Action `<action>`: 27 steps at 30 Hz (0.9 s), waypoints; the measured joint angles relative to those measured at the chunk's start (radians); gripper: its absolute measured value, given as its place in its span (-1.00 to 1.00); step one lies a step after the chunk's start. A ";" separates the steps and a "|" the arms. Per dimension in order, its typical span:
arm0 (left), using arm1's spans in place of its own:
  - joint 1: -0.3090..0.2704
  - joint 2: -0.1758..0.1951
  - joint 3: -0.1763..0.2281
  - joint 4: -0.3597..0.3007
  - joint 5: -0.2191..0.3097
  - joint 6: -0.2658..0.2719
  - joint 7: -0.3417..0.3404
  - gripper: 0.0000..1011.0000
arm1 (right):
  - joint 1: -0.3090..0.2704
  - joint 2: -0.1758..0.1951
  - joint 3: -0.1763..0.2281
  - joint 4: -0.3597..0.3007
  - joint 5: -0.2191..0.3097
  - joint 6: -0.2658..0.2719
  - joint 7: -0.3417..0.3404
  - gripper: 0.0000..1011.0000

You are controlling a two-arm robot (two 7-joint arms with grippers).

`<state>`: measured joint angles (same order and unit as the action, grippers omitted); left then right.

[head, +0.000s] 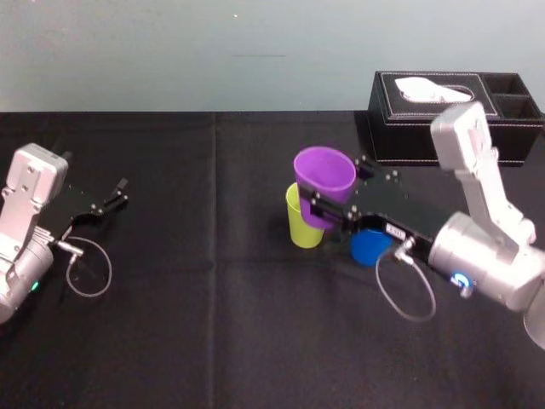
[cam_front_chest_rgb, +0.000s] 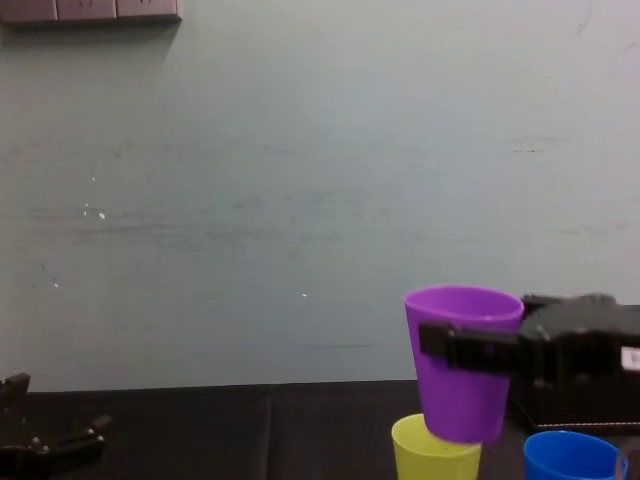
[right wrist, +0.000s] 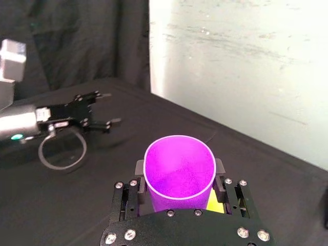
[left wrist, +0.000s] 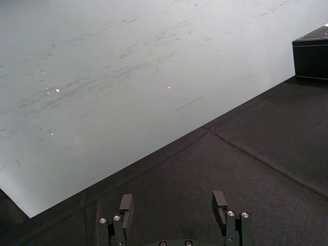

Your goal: Stack the three plastic cups sequentially using one hand.

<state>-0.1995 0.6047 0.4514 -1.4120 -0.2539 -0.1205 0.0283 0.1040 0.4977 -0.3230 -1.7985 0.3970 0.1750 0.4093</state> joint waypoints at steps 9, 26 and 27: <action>0.000 0.000 0.000 0.000 0.000 0.000 0.000 1.00 | 0.106 -0.027 -0.033 0.084 -0.004 0.024 -0.015 0.44; 0.000 0.000 0.000 0.000 0.000 0.000 0.000 1.00 | 0.156 -0.066 -0.074 0.197 -0.030 -0.020 -0.015 0.44; 0.000 0.000 0.000 0.000 0.000 0.000 0.000 1.00 | 0.157 -0.067 -0.075 0.201 -0.032 -0.022 -0.015 0.44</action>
<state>-0.1995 0.6047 0.4514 -1.4120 -0.2539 -0.1205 0.0283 0.2609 0.4305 -0.3984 -1.5977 0.3645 0.1529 0.3944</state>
